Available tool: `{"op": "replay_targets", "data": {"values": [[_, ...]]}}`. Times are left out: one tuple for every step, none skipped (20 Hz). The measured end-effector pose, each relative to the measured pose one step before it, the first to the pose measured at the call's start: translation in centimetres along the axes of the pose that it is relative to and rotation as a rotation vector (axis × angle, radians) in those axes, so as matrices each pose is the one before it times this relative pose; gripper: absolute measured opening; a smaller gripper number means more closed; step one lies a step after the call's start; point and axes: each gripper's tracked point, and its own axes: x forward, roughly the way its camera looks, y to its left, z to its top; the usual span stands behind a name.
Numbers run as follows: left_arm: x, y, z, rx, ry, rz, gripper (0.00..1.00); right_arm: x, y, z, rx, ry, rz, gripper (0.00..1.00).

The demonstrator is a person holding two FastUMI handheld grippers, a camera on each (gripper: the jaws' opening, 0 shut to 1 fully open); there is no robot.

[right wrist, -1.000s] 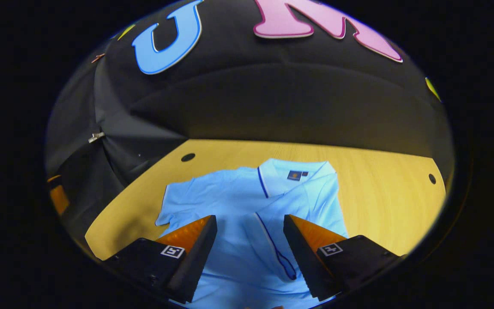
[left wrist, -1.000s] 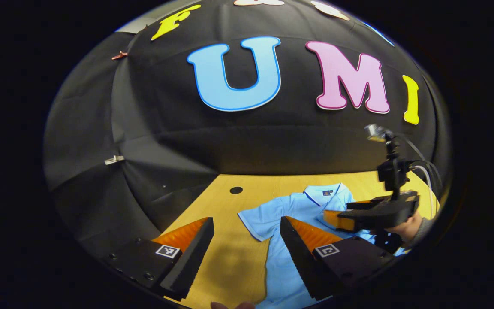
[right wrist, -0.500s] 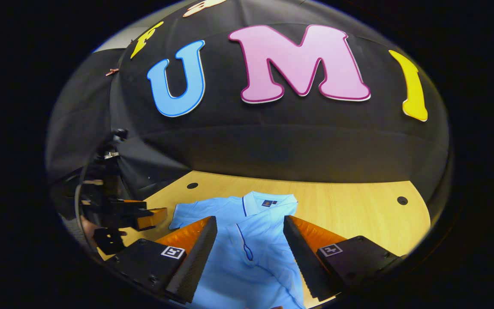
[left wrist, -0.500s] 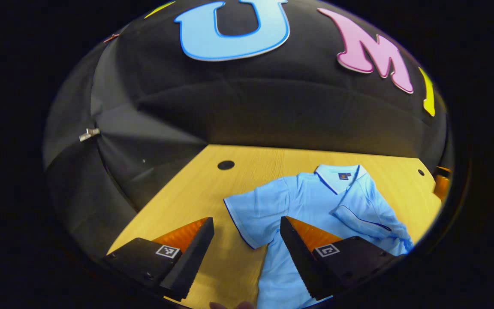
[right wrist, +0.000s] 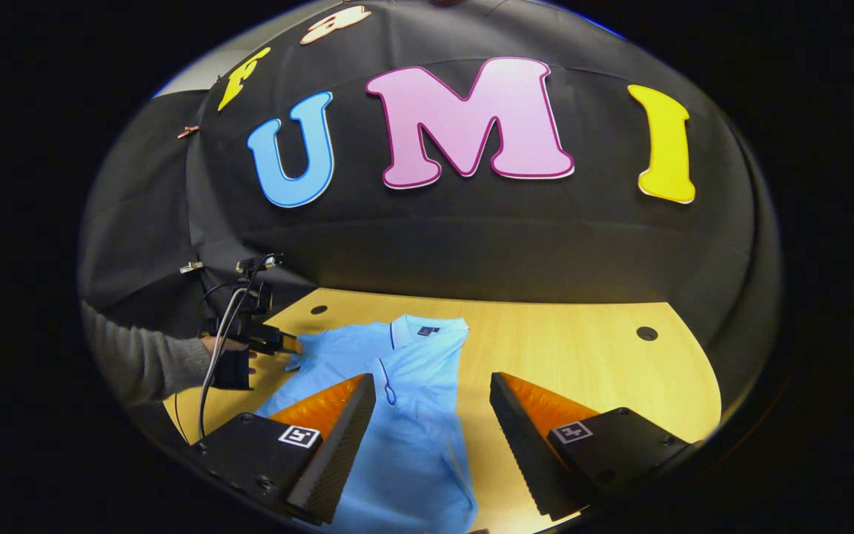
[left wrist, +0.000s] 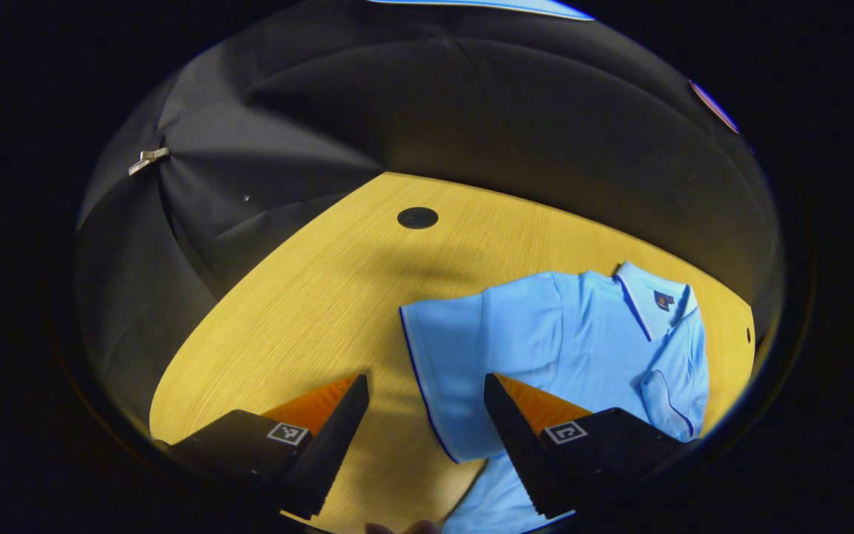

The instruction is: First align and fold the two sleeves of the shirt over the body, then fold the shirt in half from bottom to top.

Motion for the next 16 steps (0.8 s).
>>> {"op": "replay_targets", "data": {"values": [[0.421,-0.119,-0.104,-0.00113,0.01442,-0.00192,1.00,-0.650,-0.323,-0.279,0.00420,0.00773,-0.00617,0.97],[0.343,-0.051,-0.238,0.00028,0.01067,0.00337,1.00,-0.630,-0.342,-0.309,0.00825,0.00786,-0.00573,0.97],[0.240,0.085,0.180,0.00700,0.00041,0.01175,1.00,-0.444,-0.285,-0.317,0.00864,0.00642,-0.00719,0.97],[0.318,-0.046,0.186,0.00679,-0.00395,0.00206,1.00,-0.429,-0.342,-0.217,0.00802,0.00731,-0.00665,0.97],[0.134,-0.140,0.154,0.00299,0.00201,-0.00044,1.00,-0.378,-0.276,-0.349,0.00692,0.00595,-0.00657,0.97],[0.128,-0.117,-0.191,0.00435,0.01171,0.00051,0.99,-0.294,-0.344,-0.299,0.00532,0.00767,-0.00714,0.97],[0.046,-0.076,0.078,0.00515,-0.00039,-0.00100,0.99,-0.279,-0.305,-0.177,0.00624,0.00455,-0.00461,0.97],[0.211,-0.234,-0.028,-0.00059,0.00102,-0.00555,1.00,-0.138,-0.248,-0.152,0.00575,0.00398,-0.00359,0.97],[-0.367,-0.248,0.114,0.00285,-0.00060,-0.00045,0.99,-0.017,-0.191,-0.082,0.00520,0.00197,-0.00519,0.97],[0.093,-0.084,-0.109,0.00003,0.00259,-0.00758,0.85,-0.079,-0.238,-0.034,0.00518,0.00190,-0.00359,0.97],[-0.199,-0.426,0.069,0.00085,0.00265,-0.00631,0.71,0.033,-0.154,-0.009,0.00438,0.00104,-0.00309,0.97],[0.060,-0.520,-0.189,-0.00246,0.00469,-0.00877,0.57,-0.140,-0.249,0.088,0.00488,-0.00158,-0.00259,0.97],[-0.064,-0.437,-0.057,-0.00553,0.00297,-0.01134,0.43,0.006,-0.182,0.021,0.00470,-0.00155,-0.00232,0.97],[-0.256,-0.176,0.043,-0.00946,0.00408,-0.01314,0.29,-0.072,-0.164,0.067,0.00673,-0.00217,-0.00026,0.97],[-0.136,-0.255,0.097,-0.01294,-0.00122,-0.01618,0.19,-0.035,0.070,-0.066,0.00538,-0.00235,0.00043,0.97],[0.092,-0.125,-0.017,-0.01770,-0.00024,-0.01632,0.09,-0.071,-0.057,-0.104,0.00017,0.00137,0.00085,0.97]]}}
